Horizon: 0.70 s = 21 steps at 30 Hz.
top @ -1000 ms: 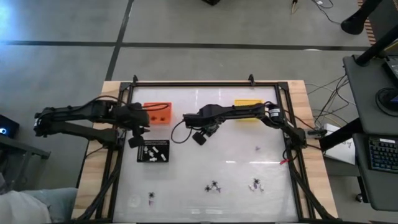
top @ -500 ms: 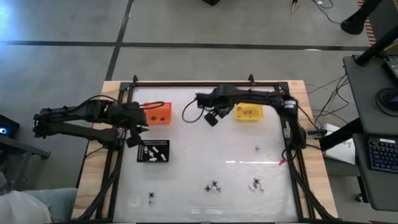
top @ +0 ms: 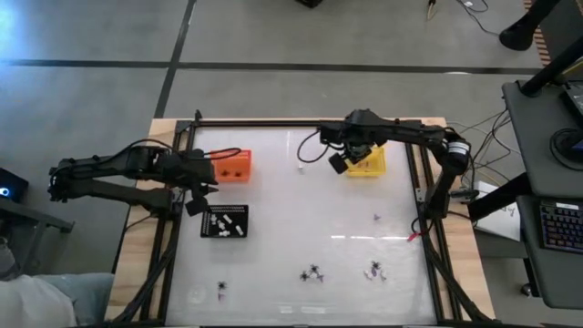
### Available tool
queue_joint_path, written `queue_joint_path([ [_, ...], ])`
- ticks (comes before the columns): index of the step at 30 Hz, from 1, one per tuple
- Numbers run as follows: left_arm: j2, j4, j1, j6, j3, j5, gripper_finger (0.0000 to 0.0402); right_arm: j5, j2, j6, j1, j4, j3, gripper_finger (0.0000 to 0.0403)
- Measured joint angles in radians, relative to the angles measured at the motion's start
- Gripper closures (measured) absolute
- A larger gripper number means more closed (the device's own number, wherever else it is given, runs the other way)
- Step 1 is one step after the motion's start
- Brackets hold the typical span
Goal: Sort Halloween decoration
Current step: Put the violet witch hat into the yellow bin
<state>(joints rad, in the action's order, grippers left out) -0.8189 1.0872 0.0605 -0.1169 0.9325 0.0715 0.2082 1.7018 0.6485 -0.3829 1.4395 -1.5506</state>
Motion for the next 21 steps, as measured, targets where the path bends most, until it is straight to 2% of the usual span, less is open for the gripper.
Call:
queue_joint_path([
  [9, -0.042, -0.026, 0.0, -0.018, 0.0, 0.0, 0.0326, -0.059, -0.028, -0.039, -0.056, -0.137, 0.181, 0.0394],
  [15, -0.063, -0.084, 0.0, -0.026, 0.0, -0.001, 0.0326, -0.058, -0.029, -0.039, -0.07, -0.171, 0.216, 0.0392],
  [21, -0.073, -0.188, 0.0, -0.026, 0.0, -0.001, 0.0326, -0.055, -0.029, -0.069, -0.07, -0.18, 0.229, 0.0359],
])
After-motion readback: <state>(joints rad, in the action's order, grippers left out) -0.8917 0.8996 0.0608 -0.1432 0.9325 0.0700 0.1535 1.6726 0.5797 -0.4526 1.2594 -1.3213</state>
